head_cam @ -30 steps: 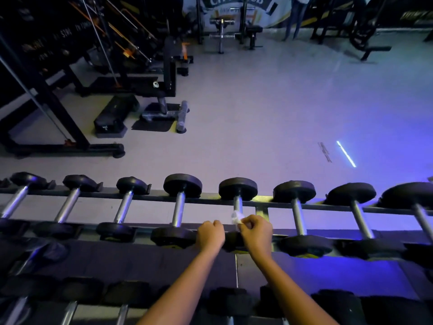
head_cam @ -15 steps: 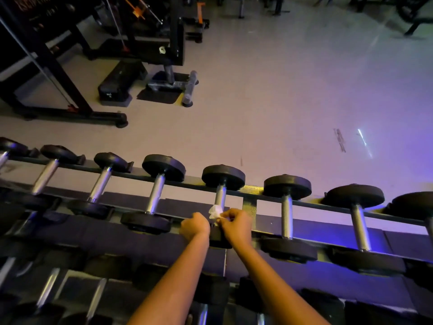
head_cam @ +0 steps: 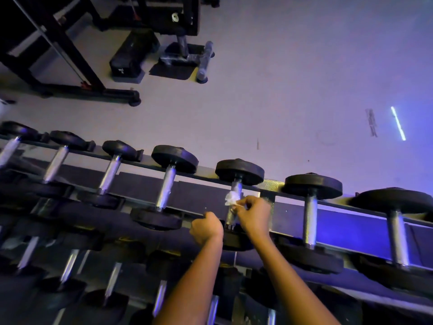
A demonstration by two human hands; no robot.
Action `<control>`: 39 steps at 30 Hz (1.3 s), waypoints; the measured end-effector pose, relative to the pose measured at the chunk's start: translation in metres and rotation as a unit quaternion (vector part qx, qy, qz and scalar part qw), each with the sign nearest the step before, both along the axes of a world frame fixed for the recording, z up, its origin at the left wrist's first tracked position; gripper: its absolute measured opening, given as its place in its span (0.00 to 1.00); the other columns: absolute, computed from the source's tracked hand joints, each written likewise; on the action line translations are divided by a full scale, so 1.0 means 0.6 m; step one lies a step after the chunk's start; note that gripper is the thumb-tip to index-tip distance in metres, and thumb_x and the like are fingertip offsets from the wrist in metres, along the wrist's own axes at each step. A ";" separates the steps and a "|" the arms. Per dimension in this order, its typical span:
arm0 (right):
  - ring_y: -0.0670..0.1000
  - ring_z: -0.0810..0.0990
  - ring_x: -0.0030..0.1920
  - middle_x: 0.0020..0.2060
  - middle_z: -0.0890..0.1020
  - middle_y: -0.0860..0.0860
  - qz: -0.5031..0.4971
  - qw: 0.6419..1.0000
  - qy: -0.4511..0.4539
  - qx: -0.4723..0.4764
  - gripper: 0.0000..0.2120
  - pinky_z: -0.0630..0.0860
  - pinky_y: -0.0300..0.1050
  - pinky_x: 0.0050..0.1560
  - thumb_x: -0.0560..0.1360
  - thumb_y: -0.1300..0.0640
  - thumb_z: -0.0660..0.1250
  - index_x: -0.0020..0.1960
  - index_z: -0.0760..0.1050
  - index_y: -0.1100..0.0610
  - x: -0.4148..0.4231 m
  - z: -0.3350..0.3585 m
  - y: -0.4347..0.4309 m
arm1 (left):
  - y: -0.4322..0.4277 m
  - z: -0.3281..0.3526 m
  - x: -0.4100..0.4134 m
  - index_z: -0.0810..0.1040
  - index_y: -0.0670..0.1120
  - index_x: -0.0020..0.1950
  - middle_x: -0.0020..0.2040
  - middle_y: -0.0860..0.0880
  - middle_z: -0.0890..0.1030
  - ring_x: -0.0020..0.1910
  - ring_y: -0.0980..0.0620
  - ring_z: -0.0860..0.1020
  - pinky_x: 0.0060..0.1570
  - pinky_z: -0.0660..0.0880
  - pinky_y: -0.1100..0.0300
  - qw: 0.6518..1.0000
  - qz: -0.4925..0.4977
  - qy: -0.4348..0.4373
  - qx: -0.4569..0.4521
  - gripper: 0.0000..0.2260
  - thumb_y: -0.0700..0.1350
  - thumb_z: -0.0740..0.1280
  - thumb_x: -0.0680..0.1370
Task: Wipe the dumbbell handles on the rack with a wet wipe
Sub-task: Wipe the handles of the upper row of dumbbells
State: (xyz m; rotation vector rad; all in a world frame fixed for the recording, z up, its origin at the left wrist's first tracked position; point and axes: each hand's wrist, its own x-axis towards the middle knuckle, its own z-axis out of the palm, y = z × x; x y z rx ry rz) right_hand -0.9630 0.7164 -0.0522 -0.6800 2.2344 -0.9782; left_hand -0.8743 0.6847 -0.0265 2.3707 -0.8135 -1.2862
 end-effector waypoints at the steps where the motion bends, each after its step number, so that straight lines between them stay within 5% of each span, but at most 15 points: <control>1: 0.49 0.77 0.34 0.31 0.80 0.50 0.006 1.000 -0.014 0.014 0.01 0.71 0.42 0.35 0.68 0.62 0.74 0.38 0.83 0.58 0.009 -0.001 0.013 | 0.000 0.000 0.000 0.75 0.31 0.62 0.63 0.31 0.75 0.60 0.33 0.74 0.53 0.71 0.48 1.000 -0.004 -0.001 0.003 0.18 0.43 0.60 0.79; 5: 0.49 0.78 0.34 0.29 0.80 0.48 0.004 0.998 -0.050 0.045 0.03 0.74 0.43 0.38 0.66 0.62 0.75 0.36 0.83 0.57 0.028 -0.001 0.040 | 0.001 -0.001 0.001 0.76 0.31 0.60 0.61 0.31 0.76 0.57 0.33 0.76 0.48 0.72 0.49 1.000 -0.007 0.005 0.004 0.18 0.43 0.60 0.78; 13: 0.47 0.78 0.37 0.36 0.82 0.51 -0.093 0.994 -0.029 -0.053 0.01 0.73 0.40 0.41 0.70 0.62 0.73 0.40 0.83 0.58 -0.022 0.027 -0.063 | 0.003 0.003 0.003 0.78 0.33 0.58 0.58 0.34 0.78 0.54 0.35 0.78 0.47 0.74 0.50 1.000 -0.002 0.017 -0.001 0.18 0.45 0.61 0.77; 17: 0.46 0.75 0.31 0.32 0.81 0.52 -0.058 0.998 -0.007 -0.007 0.01 0.69 0.37 0.32 0.68 0.62 0.73 0.38 0.83 0.58 -0.007 0.020 -0.028 | 0.004 0.004 0.004 0.78 0.33 0.58 0.58 0.34 0.79 0.53 0.35 0.78 0.45 0.73 0.51 1.000 -0.005 0.024 0.001 0.17 0.45 0.61 0.78; 23: 0.47 0.78 0.34 0.29 0.81 0.48 -0.017 0.997 -0.061 0.048 0.03 0.73 0.39 0.38 0.66 0.62 0.76 0.36 0.83 0.57 0.028 0.006 0.047 | 0.001 0.004 0.003 0.79 0.33 0.57 0.58 0.33 0.78 0.55 0.35 0.77 0.50 0.73 0.50 1.000 -0.012 0.009 0.008 0.18 0.46 0.62 0.77; 31: 0.46 0.78 0.34 0.34 0.83 0.52 -0.122 0.990 -0.042 -0.053 0.02 0.71 0.37 0.39 0.69 0.61 0.75 0.41 0.84 0.59 -0.029 0.020 -0.064 | 0.002 0.002 0.000 0.79 0.34 0.55 0.55 0.36 0.80 0.52 0.37 0.79 0.45 0.74 0.52 1.000 -0.004 0.012 0.003 0.17 0.46 0.62 0.77; 39: 0.49 0.80 0.36 0.35 0.84 0.53 -0.009 0.997 -0.049 0.054 0.03 0.76 0.42 0.40 0.66 0.61 0.77 0.39 0.84 0.58 0.011 0.007 0.015 | 0.002 0.003 0.001 0.79 0.34 0.55 0.56 0.35 0.80 0.54 0.36 0.78 0.50 0.74 0.50 1.000 -0.022 -0.010 0.007 0.18 0.48 0.62 0.77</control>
